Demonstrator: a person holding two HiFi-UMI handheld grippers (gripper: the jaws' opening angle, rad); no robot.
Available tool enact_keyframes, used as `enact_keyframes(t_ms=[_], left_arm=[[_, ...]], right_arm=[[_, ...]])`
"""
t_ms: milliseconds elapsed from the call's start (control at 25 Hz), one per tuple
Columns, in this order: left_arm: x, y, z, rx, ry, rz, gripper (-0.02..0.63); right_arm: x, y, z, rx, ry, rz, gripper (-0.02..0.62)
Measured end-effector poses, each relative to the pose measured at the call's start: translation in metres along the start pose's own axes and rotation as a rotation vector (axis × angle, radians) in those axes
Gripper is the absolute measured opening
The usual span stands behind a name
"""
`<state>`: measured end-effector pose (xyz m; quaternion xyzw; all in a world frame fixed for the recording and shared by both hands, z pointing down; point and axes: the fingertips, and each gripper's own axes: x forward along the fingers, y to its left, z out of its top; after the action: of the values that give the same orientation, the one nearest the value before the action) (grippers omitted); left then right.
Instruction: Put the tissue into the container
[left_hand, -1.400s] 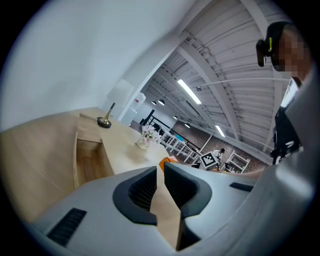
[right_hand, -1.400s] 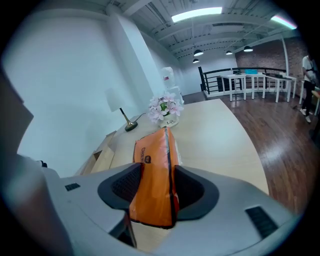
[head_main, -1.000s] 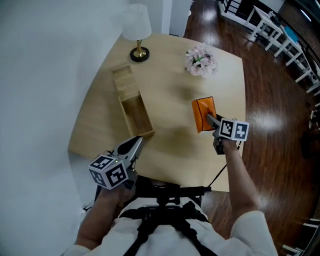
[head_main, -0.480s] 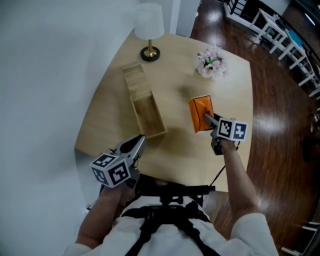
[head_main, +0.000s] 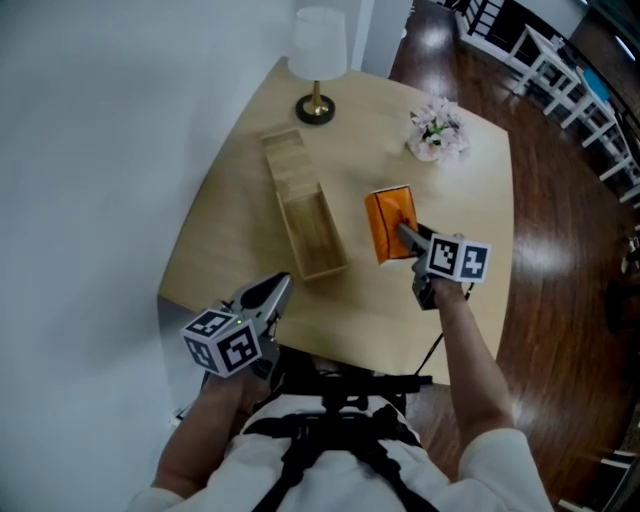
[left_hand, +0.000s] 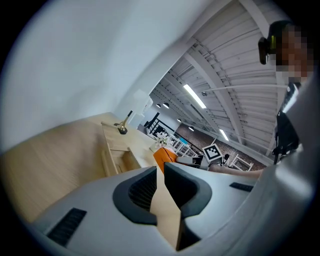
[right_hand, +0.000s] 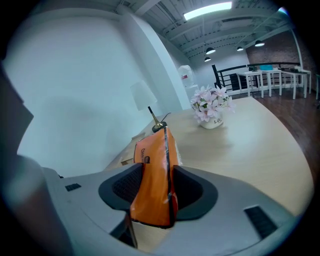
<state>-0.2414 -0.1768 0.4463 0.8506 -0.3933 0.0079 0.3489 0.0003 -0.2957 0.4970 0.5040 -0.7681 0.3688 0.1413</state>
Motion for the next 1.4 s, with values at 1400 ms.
enact_keyframes(t_ms=[1400], left_arm=[[-0.021,0.038,0.004,-0.043,-0.017,0.006,0.031]], right_arm=[[0.097,0.122,-0.028,-0.026,0.113,0.064,0.186]])
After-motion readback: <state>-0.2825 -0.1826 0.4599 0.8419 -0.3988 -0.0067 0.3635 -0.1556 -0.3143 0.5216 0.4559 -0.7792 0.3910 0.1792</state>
